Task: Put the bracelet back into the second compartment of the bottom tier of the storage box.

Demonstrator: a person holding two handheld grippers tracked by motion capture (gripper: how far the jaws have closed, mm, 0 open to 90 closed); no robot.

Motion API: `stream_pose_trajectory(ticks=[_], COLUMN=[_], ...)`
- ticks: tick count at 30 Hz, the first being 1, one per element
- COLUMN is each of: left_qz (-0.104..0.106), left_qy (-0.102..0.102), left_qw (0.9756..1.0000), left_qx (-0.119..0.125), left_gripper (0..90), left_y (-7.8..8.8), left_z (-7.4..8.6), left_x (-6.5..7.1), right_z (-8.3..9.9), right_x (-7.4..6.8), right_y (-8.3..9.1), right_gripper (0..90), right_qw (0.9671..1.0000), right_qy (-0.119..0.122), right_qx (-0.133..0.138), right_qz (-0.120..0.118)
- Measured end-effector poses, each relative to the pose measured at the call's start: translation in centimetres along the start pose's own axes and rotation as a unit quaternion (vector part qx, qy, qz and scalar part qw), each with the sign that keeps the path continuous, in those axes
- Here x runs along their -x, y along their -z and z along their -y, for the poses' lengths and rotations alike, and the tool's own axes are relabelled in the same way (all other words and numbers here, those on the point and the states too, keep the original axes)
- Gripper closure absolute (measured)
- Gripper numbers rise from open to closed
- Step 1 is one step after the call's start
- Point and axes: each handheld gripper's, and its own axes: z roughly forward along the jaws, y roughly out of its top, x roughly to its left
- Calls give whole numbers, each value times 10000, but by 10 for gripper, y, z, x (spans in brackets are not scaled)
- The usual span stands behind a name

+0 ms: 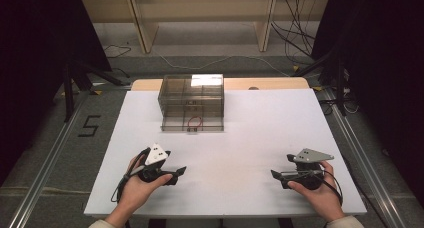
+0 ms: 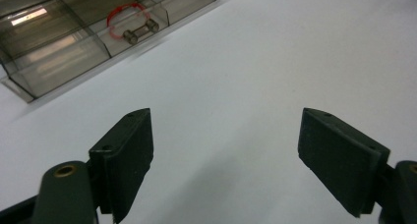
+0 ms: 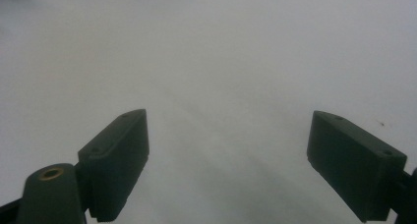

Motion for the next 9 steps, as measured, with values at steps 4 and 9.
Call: stream_pose_trajectory(ticks=[4, 9], left_qz=[67, 69], left_qy=[40, 8], left_qw=[10000, 10000], left_qx=[-49, -71], left_gripper=[215, 216], left_y=[-3, -5], left_z=[3, 4], left_x=[1, 0], right_z=[0, 0], right_x=[0, 0], right_y=[0, 0], right_gripper=[167, 167], right_qw=[10000, 10000], right_qy=[-33, -37], right_qx=[-42, -41], right_qz=[-38, -71])
